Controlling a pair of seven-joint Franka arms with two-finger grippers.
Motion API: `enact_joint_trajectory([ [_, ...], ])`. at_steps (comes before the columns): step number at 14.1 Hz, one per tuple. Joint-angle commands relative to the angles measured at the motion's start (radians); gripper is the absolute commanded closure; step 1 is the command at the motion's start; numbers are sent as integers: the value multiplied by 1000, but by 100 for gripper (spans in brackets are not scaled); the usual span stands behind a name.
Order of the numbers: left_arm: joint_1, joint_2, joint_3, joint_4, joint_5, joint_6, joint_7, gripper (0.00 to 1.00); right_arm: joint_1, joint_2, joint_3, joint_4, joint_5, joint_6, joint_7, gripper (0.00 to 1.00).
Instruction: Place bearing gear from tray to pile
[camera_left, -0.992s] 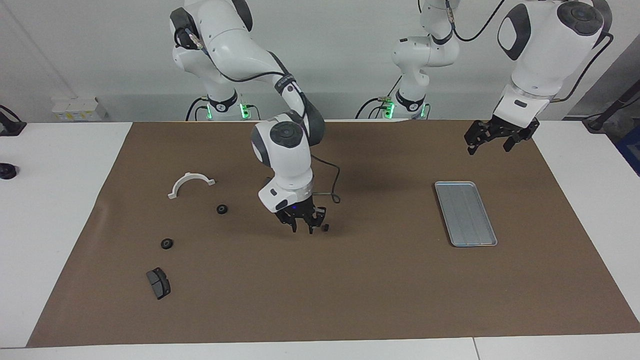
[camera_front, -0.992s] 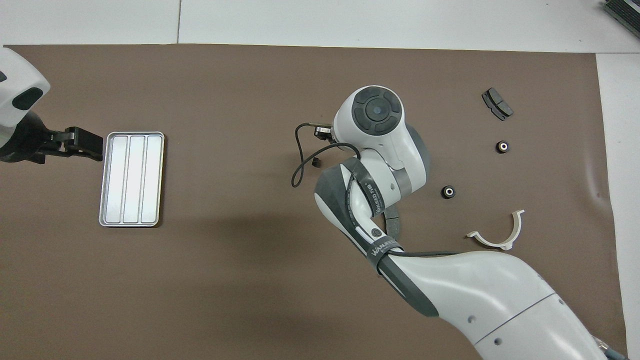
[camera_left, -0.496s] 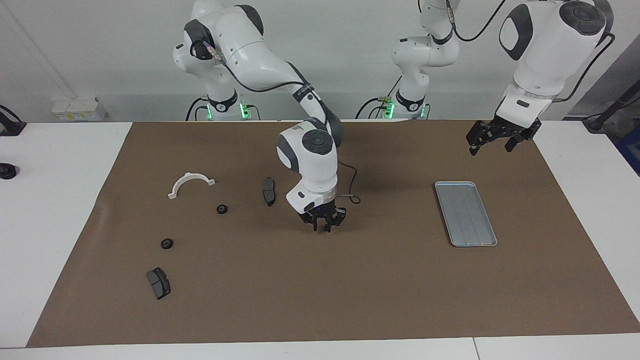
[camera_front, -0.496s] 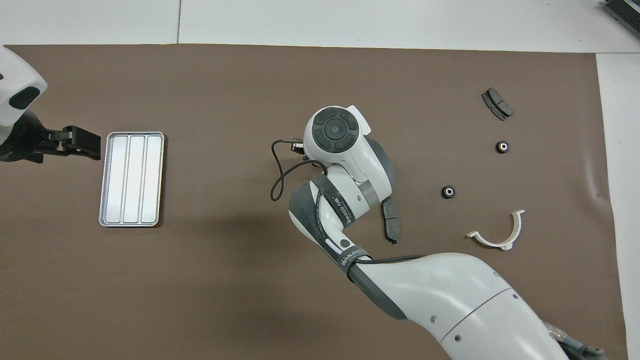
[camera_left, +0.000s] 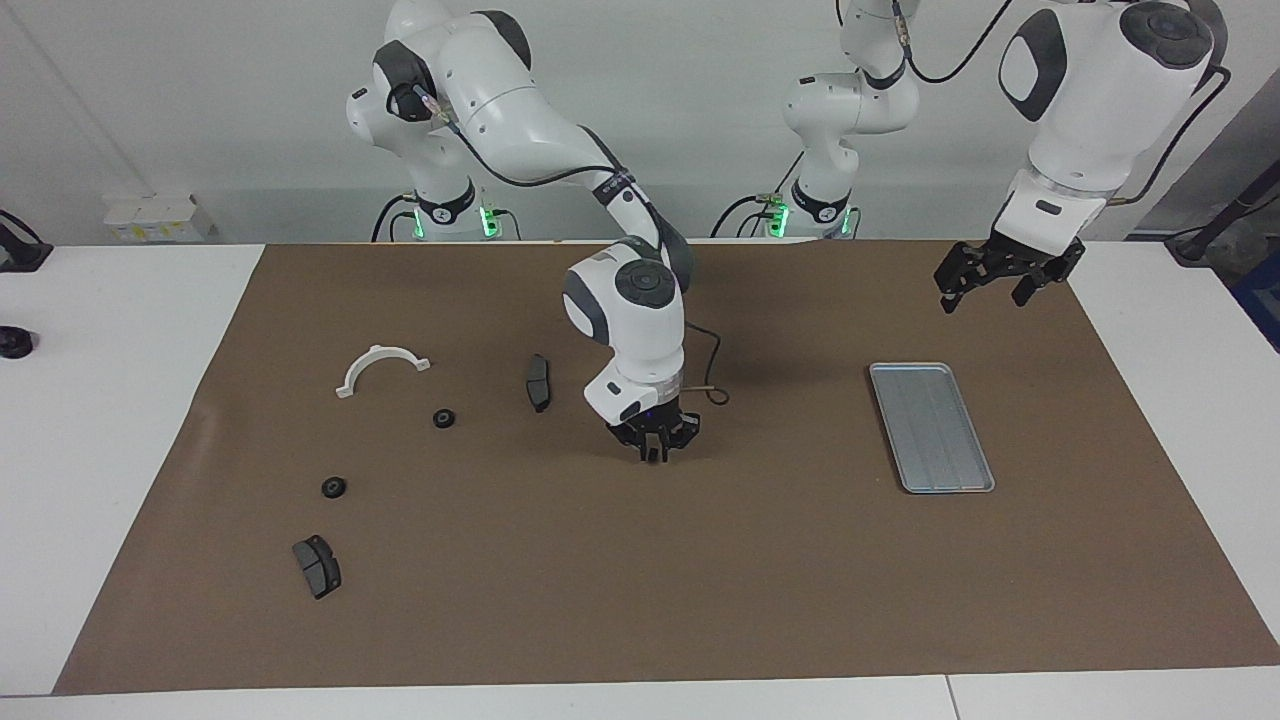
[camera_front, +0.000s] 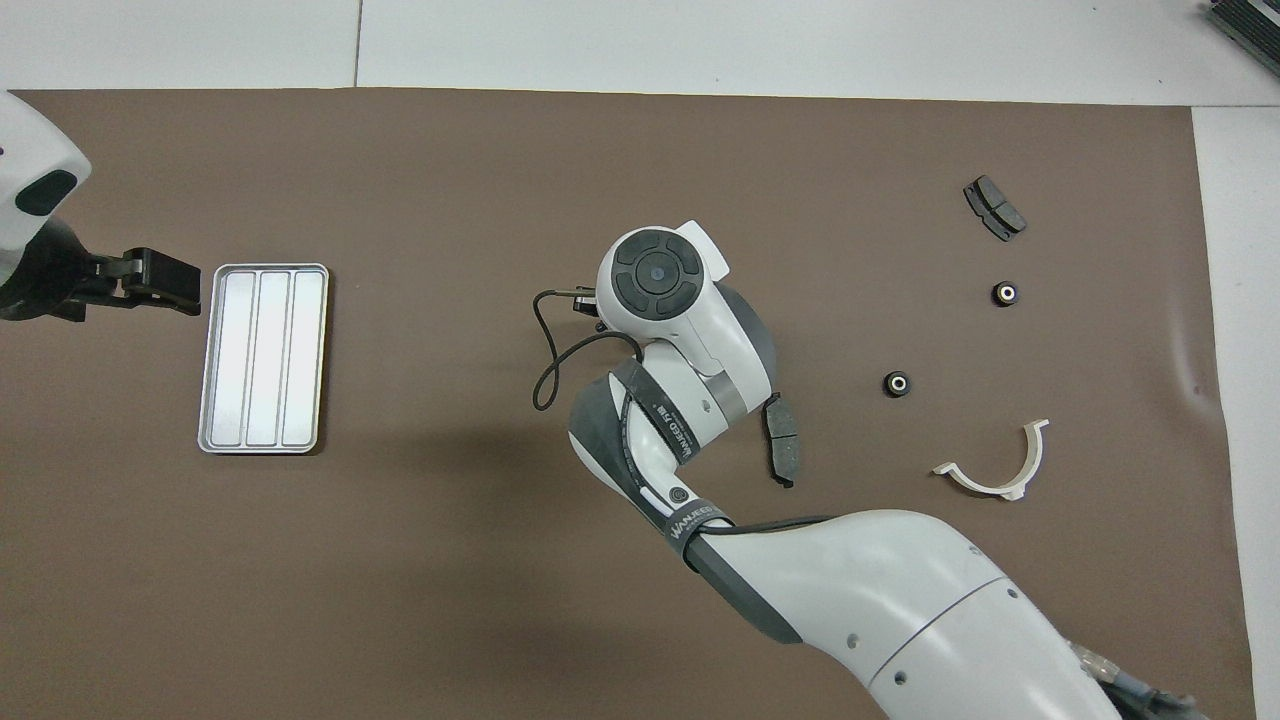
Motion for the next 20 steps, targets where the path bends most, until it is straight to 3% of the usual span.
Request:
enact_joint_trajectory([
  [1, 5, -36, 0, -43, 8, 26, 3, 0, 3, -8, -1, -24, -11, 25, 26, 79],
  [4, 6, -36, 0, -43, 8, 31, 3, 0, 3, -9, -1, -26, -11, 14, 32, 98],
  [5, 6, -36, 0, -43, 8, 32, 3, 0, 3, -11, -3, -24, -11, 12, 32, 100],
  [11, 6, -36, 0, -43, 8, 32, 3, 0, -57, -82, -17, -32, -11, -36, 26, 100],
  [15, 6, -36, 0, -43, 8, 35, 3, 0, -169, -210, -20, -185, -19, -66, -52, 100],
  [20, 6, -36, 0, -43, 8, 35, 2, 0, -287, -221, -21, -219, -244, -104, -215, 100],
])
